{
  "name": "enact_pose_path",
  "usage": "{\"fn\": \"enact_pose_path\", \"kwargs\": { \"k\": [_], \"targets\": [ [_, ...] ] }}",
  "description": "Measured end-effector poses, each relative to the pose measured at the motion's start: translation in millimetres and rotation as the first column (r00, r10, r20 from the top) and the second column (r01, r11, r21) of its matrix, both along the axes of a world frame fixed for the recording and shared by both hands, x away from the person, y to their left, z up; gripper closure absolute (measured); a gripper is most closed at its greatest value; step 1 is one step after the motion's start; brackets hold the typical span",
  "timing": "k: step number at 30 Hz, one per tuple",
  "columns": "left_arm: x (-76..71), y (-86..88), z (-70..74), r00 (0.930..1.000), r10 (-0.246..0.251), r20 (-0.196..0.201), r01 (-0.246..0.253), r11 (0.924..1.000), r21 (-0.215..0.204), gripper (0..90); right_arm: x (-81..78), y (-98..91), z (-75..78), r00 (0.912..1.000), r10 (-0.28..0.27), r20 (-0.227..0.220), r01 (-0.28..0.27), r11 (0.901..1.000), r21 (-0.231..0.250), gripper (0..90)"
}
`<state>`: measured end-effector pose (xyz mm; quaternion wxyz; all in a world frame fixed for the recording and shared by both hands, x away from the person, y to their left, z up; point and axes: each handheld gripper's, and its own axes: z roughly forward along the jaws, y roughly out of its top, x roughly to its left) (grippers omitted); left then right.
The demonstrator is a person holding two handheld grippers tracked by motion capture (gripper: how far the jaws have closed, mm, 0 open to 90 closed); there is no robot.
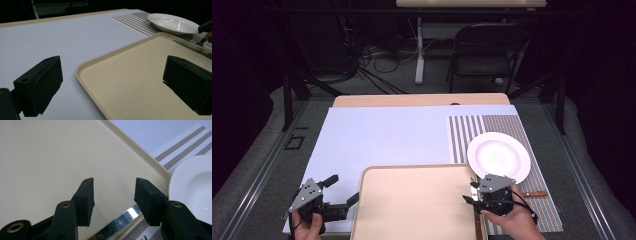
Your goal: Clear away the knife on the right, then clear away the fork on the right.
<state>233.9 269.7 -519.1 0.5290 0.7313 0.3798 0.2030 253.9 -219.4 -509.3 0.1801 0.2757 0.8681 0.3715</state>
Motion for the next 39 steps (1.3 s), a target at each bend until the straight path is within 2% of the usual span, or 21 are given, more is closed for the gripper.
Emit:
{"fn": "enact_pose_path", "kwargs": {
  "k": [3,6,8,12,16,17,20,22,26,28,31,33,36,38,39],
  "targets": [
    [-0.3,-0.4,0.2,1.0000,0.002,0.004,-0.002,1.0000,-0.004,2.6,0.6,-3.2,0.6,1.0000,-0.004,-0.007,0.004,0.9997,0.026,51.2],
    [0.0,0.2,0.2,1.0000,0.004,0.004,-0.004,1.0000,-0.004,2.6,1.5,-7.1,0.6,0.9991,-0.026,-0.034,0.028,0.9980,0.057,51.9],
    [0.3,1.1,0.0,1.0000,0.003,0.002,-0.003,1.0000,-0.006,2.6,2.0,-10.8,1.3,0.9968,-0.043,-0.068,0.048,0.9959,0.076,52.0],
    [-0.7,2.0,0.2,1.0000,0.008,0.000,-0.008,0.9999,-0.009,2.6,1.5,-17.0,4.1,0.9969,-0.053,-0.058,0.058,0.9941,0.091,50.2],
    [-1.5,1.6,0.8,1.0000,0.009,0.005,-0.009,0.9999,-0.010,2.6,0.8,-24.1,6.7,0.9972,-0.074,-0.012,0.074,0.9923,0.099,45.6],
    [-1.4,1.7,0.7,1.0000,0.008,0.004,-0.008,0.9999,-0.007,2.6,0.5,-26.2,7.1,0.9965,-0.083,0.013,0.081,0.9917,0.100,44.6],
    [-1.1,2.0,0.6,1.0000,0.007,0.003,-0.007,0.9999,-0.009,2.6,-0.1,-34.0,9.3,0.9920,-0.109,0.064,0.103,0.9898,0.099,43.1],
    [-1.2,1.8,0.5,1.0000,0.007,0.002,-0.007,0.9999,-0.008,2.6,0.1,-39.7,9.4,0.9847,-0.141,0.103,0.131,0.9864,0.100,40.0],
    [-1.0,1.3,0.5,1.0000,0.003,0.001,-0.003,1.0000,-0.002,2.6,-0.6,-50.3,9.7,0.9797,-0.195,0.046,0.190,0.9767,0.099,36.6],
    [-1.0,0.4,0.3,1.0000,0.005,-0.001,-0.005,1.0000,-0.004,2.6,0.3,-54.8,9.2,0.9782,-0.203,0.042,0.198,0.9738,0.113,35.0],
    [-0.8,0.2,0.4,1.0000,0.001,0.003,-0.001,1.0000,-0.003,2.7,2.5,-60.4,8.9,0.9785,-0.206,0.017,0.202,0.9716,0.124,27.4],
    [-0.8,0.7,0.5,1.0000,0.004,0.001,-0.004,1.0000,-0.003,2.6,4.1,-62.7,8.0,0.9746,-0.222,0.028,0.217,0.9674,0.131,20.1],
    [-1.0,1.5,0.8,1.0000,0.002,0.000,-0.002,1.0000,0.000,3.2,6.3,-65.2,6.1,0.9739,-0.227,0.007,0.223,0.9641,0.143,14.0],
    [-1.3,1.7,1.2,1.0000,0.001,0.002,-0.001,1.0000,0.004,3.4,6.4,-66.3,5.8,0.9733,-0.230,0.004,0.227,0.9638,0.141,12.9],
    [-1.5,1.5,1.4,1.0000,0.001,0.002,-0.001,1.0000,0.001,3.4,6.6,-66.0,5.1,0.9714,-0.237,0.013,0.233,0.9613,0.147,8.9]
  ]
}}
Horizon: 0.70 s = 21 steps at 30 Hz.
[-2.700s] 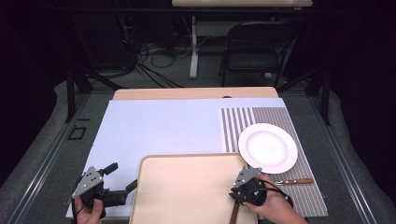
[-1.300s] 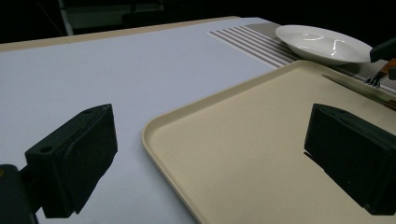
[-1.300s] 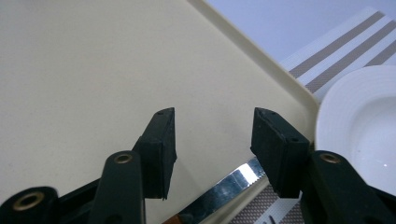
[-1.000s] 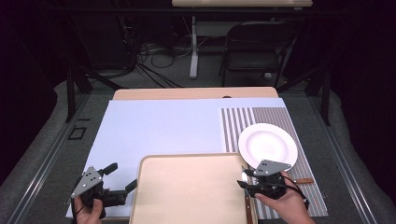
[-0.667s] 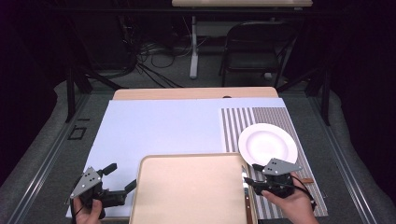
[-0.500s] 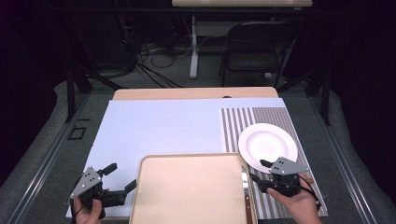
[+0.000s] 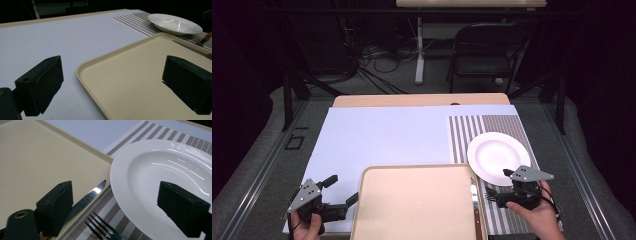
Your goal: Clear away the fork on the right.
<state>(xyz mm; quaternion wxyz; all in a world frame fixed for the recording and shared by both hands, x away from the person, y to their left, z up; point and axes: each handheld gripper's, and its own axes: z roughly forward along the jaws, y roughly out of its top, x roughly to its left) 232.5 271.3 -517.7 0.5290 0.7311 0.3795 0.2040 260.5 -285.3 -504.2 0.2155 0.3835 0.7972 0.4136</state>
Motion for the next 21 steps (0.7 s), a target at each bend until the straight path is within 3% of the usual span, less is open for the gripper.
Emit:
{"fn": "enact_pose_path", "kwargs": {
  "k": [2,4,11,17,21],
  "targets": [
    [-0.3,-0.2,0.4,1.0000,0.001,0.001,-0.001,1.0000,-0.002,3.4,0.2,0.3,0.4,1.0000,0.001,-0.008,-0.001,1.0000,0.002,1.1],
    [-0.4,-0.6,0.3,1.0000,0.004,0.003,-0.004,1.0000,-0.002,3.4,-0.8,1.3,1.4,0.9999,0.005,0.009,-0.005,1.0000,-0.009,0.4],
    [-0.3,-1.2,0.5,1.0000,0.004,0.003,-0.004,1.0000,0.003,3.4,-2.0,-1.1,8.7,0.9999,-0.013,-0.002,0.013,0.9991,-0.040,0.0],
    [-0.7,-1.1,0.6,0.9999,0.011,0.005,-0.011,0.9999,0.000,3.4,-5.6,-8.6,11.1,1.0000,0.005,-0.008,-0.005,0.9988,-0.049,14.6],
    [-0.8,-1.5,0.9,0.9999,0.012,0.005,-0.012,0.9999,0.007,3.4,-6.6,-15.3,12.5,0.9999,-0.003,0.011,0.004,0.9964,-0.085,15.3]
  ]
}}
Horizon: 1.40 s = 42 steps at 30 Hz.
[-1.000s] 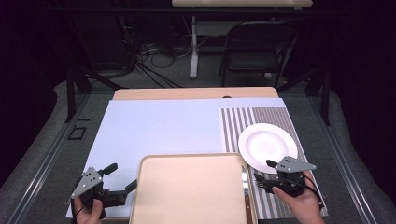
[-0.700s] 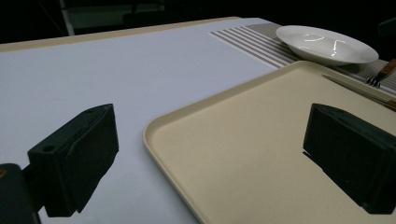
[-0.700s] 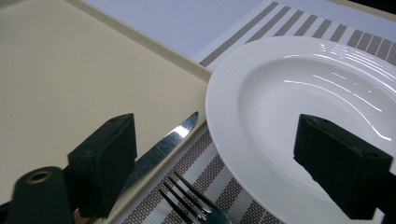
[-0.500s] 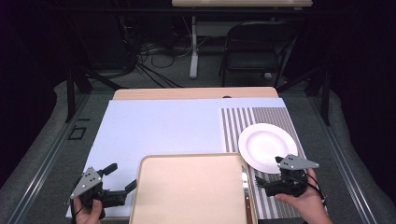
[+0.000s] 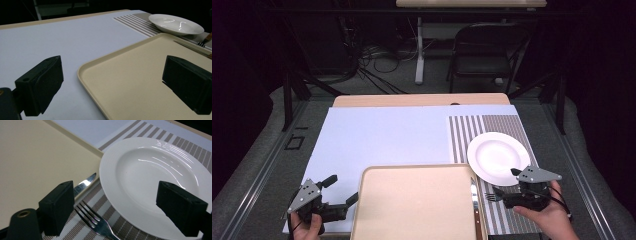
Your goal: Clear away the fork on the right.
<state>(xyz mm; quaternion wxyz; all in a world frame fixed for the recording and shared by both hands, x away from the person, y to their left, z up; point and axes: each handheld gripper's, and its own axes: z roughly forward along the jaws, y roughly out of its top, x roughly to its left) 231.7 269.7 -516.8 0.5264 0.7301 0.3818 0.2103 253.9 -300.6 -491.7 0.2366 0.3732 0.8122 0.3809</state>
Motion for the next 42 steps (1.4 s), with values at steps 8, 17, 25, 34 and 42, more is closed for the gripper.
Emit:
{"fn": "enact_pose_path", "kwargs": {
  "k": [8,17,25,34,42],
  "targets": [
    [0.3,0.3,-0.3,1.0000,0.001,-0.002,-0.001,1.0000,0.001,3.4,0.2,-10.8,2.2,0.9998,0.018,-0.002,-0.018,0.9976,-0.066,22.1],
    [0.4,0.0,-0.5,1.0000,-0.002,-0.003,0.002,1.0000,0.004,3.4,3.0,-15.1,9.1,0.9966,0.081,0.017,-0.076,0.9798,-0.185,29.9],
    [0.5,-0.6,-1.0,1.0000,-0.001,-0.004,0.001,1.0000,0.000,3.4,8.2,-19.8,10.7,0.9875,0.137,-0.079,-0.152,0.9600,-0.236,41.5],
    [0.5,-0.5,-1.1,1.0000,-0.002,-0.007,0.002,1.0000,0.005,3.4,15.2,-15.2,11.1,0.9706,0.196,-0.139,-0.232,0.9167,-0.325,41.6],
    [0.8,-1.3,-1.8,0.9999,-0.001,-0.012,0.001,1.0000,0.002,3.4,24.8,-10.3,2.7,0.9377,0.271,-0.217,-0.337,0.8643,-0.374,41.6]
  ]
}}
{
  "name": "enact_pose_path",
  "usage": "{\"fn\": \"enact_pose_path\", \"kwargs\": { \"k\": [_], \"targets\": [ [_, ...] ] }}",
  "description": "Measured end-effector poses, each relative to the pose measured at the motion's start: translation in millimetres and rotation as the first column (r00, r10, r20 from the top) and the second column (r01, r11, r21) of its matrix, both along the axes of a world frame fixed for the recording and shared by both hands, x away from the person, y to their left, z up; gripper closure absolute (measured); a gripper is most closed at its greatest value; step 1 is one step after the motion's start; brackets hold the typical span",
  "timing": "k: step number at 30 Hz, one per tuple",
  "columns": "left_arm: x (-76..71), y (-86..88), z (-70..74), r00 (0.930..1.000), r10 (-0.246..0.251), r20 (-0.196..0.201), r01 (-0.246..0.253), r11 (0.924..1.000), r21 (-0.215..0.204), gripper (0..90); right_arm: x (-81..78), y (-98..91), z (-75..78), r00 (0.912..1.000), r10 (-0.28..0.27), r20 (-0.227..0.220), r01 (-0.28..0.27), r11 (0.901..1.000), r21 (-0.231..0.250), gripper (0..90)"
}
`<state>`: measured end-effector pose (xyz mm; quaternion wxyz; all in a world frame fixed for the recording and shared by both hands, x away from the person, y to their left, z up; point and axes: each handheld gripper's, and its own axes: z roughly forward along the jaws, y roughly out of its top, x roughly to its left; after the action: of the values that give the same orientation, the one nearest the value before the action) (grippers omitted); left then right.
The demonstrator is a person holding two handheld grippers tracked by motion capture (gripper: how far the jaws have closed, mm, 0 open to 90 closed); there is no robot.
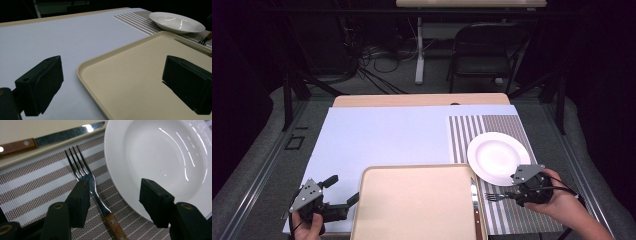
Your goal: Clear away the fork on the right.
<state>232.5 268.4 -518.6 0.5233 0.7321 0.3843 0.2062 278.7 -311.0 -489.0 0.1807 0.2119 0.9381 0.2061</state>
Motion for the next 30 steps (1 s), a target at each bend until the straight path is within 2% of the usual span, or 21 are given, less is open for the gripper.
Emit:
{"fn": "enact_pose_path", "kwargs": {
  "k": [4,5,8,11,12,14,15,16,17,18,19,20,21,22,23,24,25,26,28,29,30],
  "targets": [
    [0.1,0.3,-0.2,1.0000,0.000,0.002,0.000,1.0000,0.001,3.4,0.7,3.1,-3.0,0.9983,0.054,-0.024,-0.056,0.9957,-0.075,42.9],
    [0.1,0.4,-0.3,1.0000,0.000,0.002,0.000,1.0000,0.000,3.4,0.1,3.3,-5.0,0.9982,0.054,-0.025,-0.056,0.9960,-0.069,43.2],
    [0.0,-0.3,-0.5,1.0000,0.000,0.002,0.000,1.0000,-0.002,3.4,-0.1,3.1,-6.3,0.9950,0.096,-0.027,-0.099,0.9881,-0.118,44.3],
    [0.2,-0.4,-0.5,1.0000,-0.002,0.005,0.002,1.0000,0.003,3.4,0.5,2.3,-6.5,0.9897,0.141,-0.024,-0.143,0.9717,-0.188,44.8],
    [0.2,-0.3,-0.5,1.0000,-0.002,0.003,0.002,1.0000,0.003,3.4,-1.1,2.0,-6.5,0.9907,0.131,-0.039,-0.136,0.9695,-0.204,45.5],
    [0.2,-0.4,-0.6,1.0000,-0.001,0.002,0.001,1.0000,-0.001,3.4,-1.4,1.3,-8.0,0.9877,0.155,-0.021,-0.156,0.9601,-0.232,46.8],
    [0.2,-0.4,-0.7,1.0000,-0.001,0.002,0.001,1.0000,0.000,3.4,-0.7,0.7,-8.0,0.9843,0.175,-0.020,-0.175,0.9523,-0.250,46.9],
    [0.2,-0.4,-0.7,1.0000,-0.001,0.002,0.001,1.0000,0.000,3.4,-2.2,0.5,-8.2,0.9855,0.168,-0.025,-0.169,0.9496,-0.264,46.9],
    [0.2,-0.4,-0.7,1.0000,-0.001,0.001,0.001,1.0000,0.001,3.4,-1.1,0.2,-7.7,0.9805,0.196,-0.020,-0.193,0.9393,-0.284,46.8],
    [0.2,-0.6,-0.8,1.0000,-0.001,0.001,0.001,1.0000,0.001,3.4,-1.4,-0.2,-7.1,0.9803,0.195,-0.029,-0.195,0.9338,-0.300,47.5],
    [0.3,-0.7,-0.8,1.0000,-0.002,0.000,0.002,1.0000,0.002,3.4,-2.9,-0.7,-7.3,0.9838,0.175,-0.039,-0.179,0.9344,-0.308,49.8],
    [0.5,-0.6,-0.8,1.0000,-0.005,0.002,0.005,1.0000,0.004,3.4,-2.6,-1.6,-8.2,0.9810,0.185,-0.056,-0.194,0.9321,-0.306,49.9],
    [0.3,-0.8,-0.7,1.0000,-0.004,0.002,0.004,1.0000,0.004,3.4,-2.5,-2.4,-10.2,0.9780,0.204,-0.041,-0.207,0.9317,-0.298,50.3],
    [0.3,-0.8,-0.7,1.0000,-0.004,0.002,0.004,1.0000,0.004,3.4,-3.6,-2.8,-10.8,0.9789,0.198,-0.051,-0.204,0.9309,-0.303,50.3],
    [0.3,-0.7,-0.7,1.0000,-0.003,0.002,0.003,1.0000,0.003,3.4,-2.5,-3.0,-9.8,0.9744,0.217,-0.059,-0.224,0.9208,-0.319,50.3],
    [0.2,-0.7,-0.7,1.0000,-0.003,0.001,0.003,1.0000,0.002,3.4,-2.6,-3.3,-9.0,0.9739,0.215,-0.073,-0.227,0.9163,-0.330,51.6],
    [0.2,-0.7,-0.8,1.0000,-0.001,0.000,0.001,1.0000,0.001,3.4,-3.1,-3.8,-8.7,0.9743,0.206,-0.091,-0.225,0.9163,-0.331,54.0],
    [0.3,-0.7,-0.9,1.0000,-0.001,0.000,0.001,1.0000,0.000,3.4,-3.9,-4.2,-9.5,0.9766,0.198,-0.085,-0.215,0.9175,-0.335,54.2],
    [0.3,-0.7,-0.9,1.0000,-0.002,0.000,0.002,1.0000,0.001,3.4,-2.8,-5.6,-12.1,0.9751,0.205,-0.085,-0.221,0.9223,-0.317,54.2],
    [0.5,-0.6,-0.9,1.0000,-0.004,0.001,0.004,1.0000,0.004,3.4,-3.3,-4.8,-8.8,0.9759,0.201,-0.084,-0.218,0.9012,-0.374,55.6],
    [0.5,-0.8,-1.0,1.0000,-0.004,0.000,0.004,1.0000,0.003,3.4,-2.7,-5.9,-11.3,0.9711,0.214,-0.105,-0.238,0.9093,-0.342,57.0]
  ]
}}
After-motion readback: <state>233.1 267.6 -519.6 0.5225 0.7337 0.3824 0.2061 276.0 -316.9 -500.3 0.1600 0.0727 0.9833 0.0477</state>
